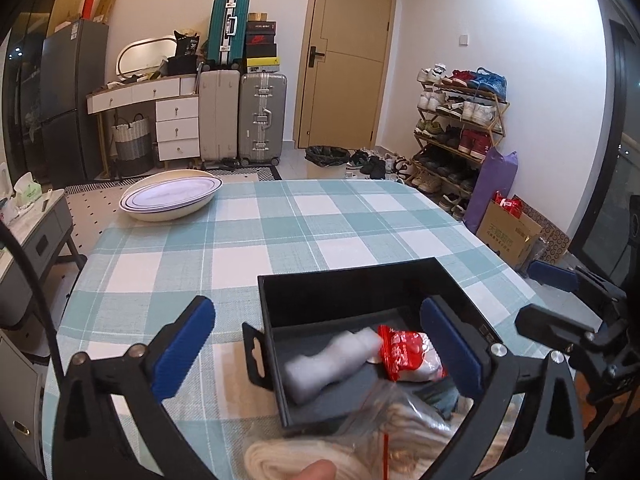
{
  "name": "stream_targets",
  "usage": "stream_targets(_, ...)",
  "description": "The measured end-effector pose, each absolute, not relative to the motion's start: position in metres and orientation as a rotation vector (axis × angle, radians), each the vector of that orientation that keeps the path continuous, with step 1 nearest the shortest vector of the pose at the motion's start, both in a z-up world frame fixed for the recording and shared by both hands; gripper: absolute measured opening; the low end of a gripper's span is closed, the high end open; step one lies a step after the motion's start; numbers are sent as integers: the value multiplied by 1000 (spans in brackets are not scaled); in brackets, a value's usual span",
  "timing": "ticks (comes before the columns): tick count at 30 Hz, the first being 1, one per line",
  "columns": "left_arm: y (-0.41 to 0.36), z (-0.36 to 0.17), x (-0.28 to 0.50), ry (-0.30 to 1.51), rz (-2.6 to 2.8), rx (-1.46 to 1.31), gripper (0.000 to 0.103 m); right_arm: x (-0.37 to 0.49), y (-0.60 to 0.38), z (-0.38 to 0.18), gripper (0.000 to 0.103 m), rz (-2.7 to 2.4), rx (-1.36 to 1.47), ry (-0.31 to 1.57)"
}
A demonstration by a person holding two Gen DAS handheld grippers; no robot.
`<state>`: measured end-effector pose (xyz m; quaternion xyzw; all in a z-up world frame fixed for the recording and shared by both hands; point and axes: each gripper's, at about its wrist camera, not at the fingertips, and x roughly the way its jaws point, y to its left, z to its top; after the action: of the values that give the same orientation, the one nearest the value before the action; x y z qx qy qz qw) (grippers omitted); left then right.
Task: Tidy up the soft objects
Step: 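Withdraw both open tools from the black box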
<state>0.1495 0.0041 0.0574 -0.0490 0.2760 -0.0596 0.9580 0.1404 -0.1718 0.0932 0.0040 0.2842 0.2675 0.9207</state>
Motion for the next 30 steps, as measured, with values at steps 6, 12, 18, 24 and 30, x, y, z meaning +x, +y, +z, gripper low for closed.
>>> stream_targets(6,11,62,121,541,-96,-100,103,121,-186,96,102,520,8,582)
stream_targets(12,19,56,100,554,-51,-108,103,103,-196,93,102,482,0,602)
stream_targets(18,16,51,88,571,-67,-63,103,92,-201,86,102,482,-11,635)
stream_targets(24,20,48,84,590,-73,-49,103,91,-198,74,102,509,-56,696)
stream_targets(30,24,45,86,621,-102,-26,103,93,-199,67,103,522,-70,733)
